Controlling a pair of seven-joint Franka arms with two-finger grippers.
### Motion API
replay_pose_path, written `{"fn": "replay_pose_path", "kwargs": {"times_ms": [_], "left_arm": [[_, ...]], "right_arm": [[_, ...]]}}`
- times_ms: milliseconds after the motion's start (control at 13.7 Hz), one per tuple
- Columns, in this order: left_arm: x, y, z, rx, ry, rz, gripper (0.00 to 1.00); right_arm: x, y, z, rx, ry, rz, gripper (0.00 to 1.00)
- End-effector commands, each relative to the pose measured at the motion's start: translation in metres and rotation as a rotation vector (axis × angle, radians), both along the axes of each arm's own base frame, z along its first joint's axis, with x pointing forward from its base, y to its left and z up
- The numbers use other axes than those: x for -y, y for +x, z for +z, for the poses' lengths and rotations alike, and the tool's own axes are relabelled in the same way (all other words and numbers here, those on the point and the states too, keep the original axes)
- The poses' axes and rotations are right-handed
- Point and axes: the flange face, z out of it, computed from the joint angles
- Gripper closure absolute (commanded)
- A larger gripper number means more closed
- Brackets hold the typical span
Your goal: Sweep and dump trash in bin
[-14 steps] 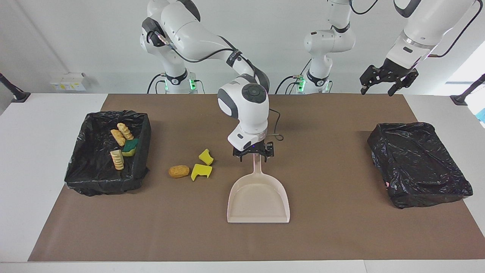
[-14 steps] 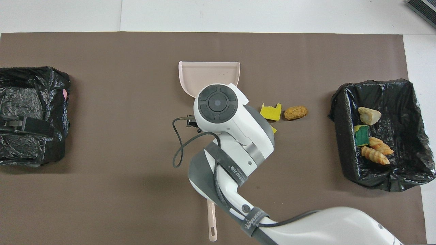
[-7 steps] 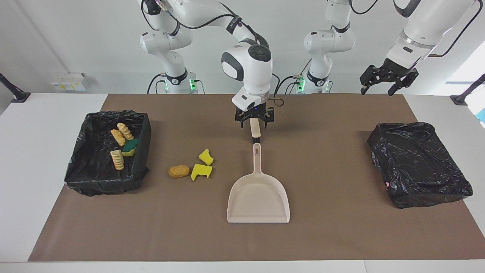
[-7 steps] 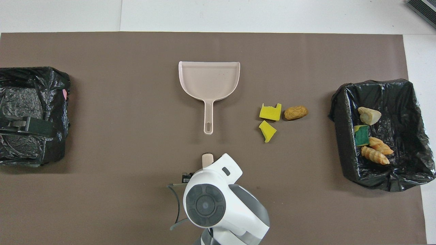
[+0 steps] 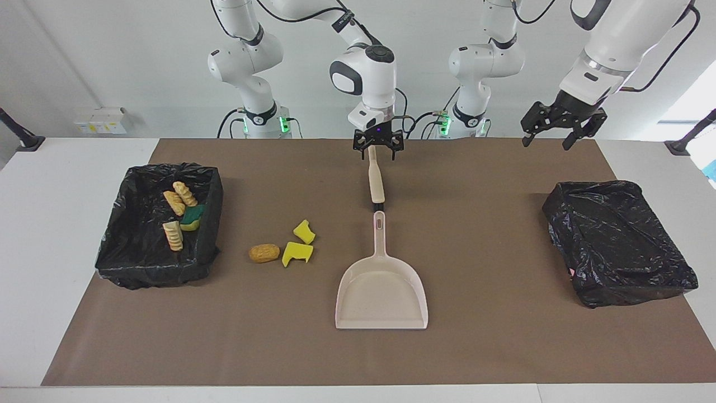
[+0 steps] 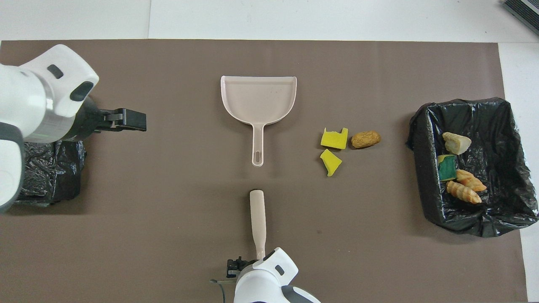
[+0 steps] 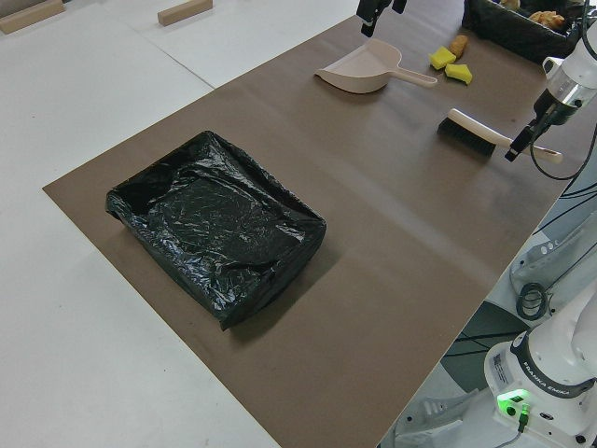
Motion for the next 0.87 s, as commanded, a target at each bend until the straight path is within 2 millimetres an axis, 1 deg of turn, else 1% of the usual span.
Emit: {"fn": "replay_pose_path", "kwargs": {"times_ms": [0, 73, 146, 219, 291, 364, 437, 510, 583, 656, 729, 801], "left_arm": [[0.047, 0.016, -0.021, 0.027, -0.032, -0.008, 0.0], [0.075, 0.024, -0.034, 0.044, -0.052, 0.006, 0.0], [0.101, 0.028, -0.049, 0.044, -0.064, 0.011, 0.0], [0.131, 0.027, -0.068, 0.041, -0.067, -0.006, 0.0], [0.156, 0.026, -0.09, 0.037, -0.068, -0.015, 0.0], [0.177, 0.026, -0.11, 0.039, -0.073, -0.013, 0.0], [0.185, 0.027, -0.124, 0.039, -0.07, -0.023, 0.0], [0.19, 0.028, -0.137, 0.024, -0.063, -0.03, 0.0], [0.204, 0.023, -0.153, 0.008, -0.056, -0.052, 0.0], [0.21, 0.022, -0.164, 0.005, -0.055, -0.062, 0.0], [0.21, 0.023, -0.166, 0.009, -0.055, -0.065, 0.0], [0.213, 0.021, -0.177, -0.007, -0.046, -0.069, 0.0]], "right_arm": [[0.007, -0.002, 0.004, 0.004, 0.017, -0.045, 0.19], [0.007, 0.0, 0.005, 0.006, 0.02, -0.059, 0.22], [0.007, 0.001, 0.007, 0.007, 0.021, -0.067, 0.24], [0.007, 0.0, 0.007, 0.005, 0.015, -0.069, 0.27], [0.009, -0.001, 0.01, 0.006, 0.011, -0.076, 0.3], [0.009, -0.002, 0.01, 0.002, 0.002, -0.075, 0.31], [0.011, -0.003, 0.01, -0.002, -0.01, -0.073, 0.34], [0.011, -0.003, 0.012, -0.001, -0.013, -0.074, 0.36], [0.012, -0.003, 0.011, -0.004, -0.022, -0.072, 0.36], [0.013, -0.004, 0.01, -0.004, -0.034, -0.066, 0.37], [0.014, -0.003, 0.011, -0.005, -0.036, -0.066, 0.39], [0.015, -0.004, 0.009, -0.01, -0.047, -0.059, 0.44]]}}
